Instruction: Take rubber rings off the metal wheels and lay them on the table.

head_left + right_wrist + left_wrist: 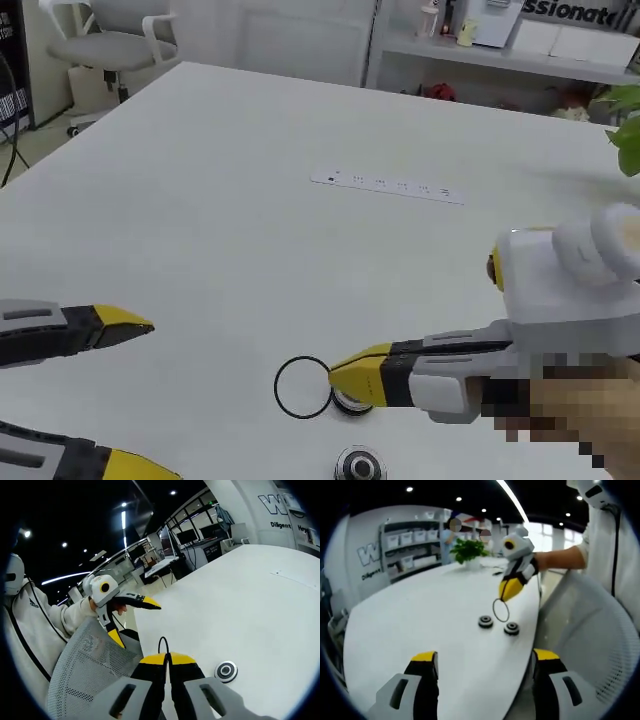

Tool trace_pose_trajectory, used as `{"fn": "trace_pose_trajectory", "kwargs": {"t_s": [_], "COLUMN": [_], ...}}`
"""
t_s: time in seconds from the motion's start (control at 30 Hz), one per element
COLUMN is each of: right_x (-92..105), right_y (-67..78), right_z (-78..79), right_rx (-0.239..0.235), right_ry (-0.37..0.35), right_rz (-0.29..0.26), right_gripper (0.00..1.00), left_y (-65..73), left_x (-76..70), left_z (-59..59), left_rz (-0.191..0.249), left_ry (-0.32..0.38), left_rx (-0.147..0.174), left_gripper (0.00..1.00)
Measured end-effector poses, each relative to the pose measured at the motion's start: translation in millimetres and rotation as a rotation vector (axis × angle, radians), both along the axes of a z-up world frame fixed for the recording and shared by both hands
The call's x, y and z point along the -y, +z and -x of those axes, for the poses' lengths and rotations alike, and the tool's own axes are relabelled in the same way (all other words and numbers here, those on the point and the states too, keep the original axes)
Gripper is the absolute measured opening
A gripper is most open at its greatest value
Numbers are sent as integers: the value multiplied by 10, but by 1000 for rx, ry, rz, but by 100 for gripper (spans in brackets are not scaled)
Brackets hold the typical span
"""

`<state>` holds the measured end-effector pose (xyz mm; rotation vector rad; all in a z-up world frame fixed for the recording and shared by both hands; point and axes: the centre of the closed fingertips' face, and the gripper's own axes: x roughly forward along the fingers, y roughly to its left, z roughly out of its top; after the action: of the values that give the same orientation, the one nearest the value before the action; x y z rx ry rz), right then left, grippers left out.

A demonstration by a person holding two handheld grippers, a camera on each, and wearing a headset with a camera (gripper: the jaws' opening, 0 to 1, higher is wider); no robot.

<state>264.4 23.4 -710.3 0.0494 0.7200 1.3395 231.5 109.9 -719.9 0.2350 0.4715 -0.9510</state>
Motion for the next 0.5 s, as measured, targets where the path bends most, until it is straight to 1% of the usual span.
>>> {"fn": "trace_pose_trajectory", "kwargs": {"t_s": [0.13,0.23,0.3,0.5], "right_x": [-69,-118,-146,-209], "right_y": [-99,-218,-286,-481], "right_z": [10,15,15,-7], "right_rx": [-16,-23,-35,-48], "right_ry": [11,23,31,28], "right_rz": [20,55,66,117], "right_gripper": [0,0,0,0], "left_y": [-22,-35,-43,-57], "left_x": [26,37,43,51], "left_z": [4,6,9,12], "left_rz": [1,2,3,4], "left_ry": [-5,-8,-9,-11], "left_rx": [-5,-10,-12,-18], "left_gripper": [78,78,78,78]}}
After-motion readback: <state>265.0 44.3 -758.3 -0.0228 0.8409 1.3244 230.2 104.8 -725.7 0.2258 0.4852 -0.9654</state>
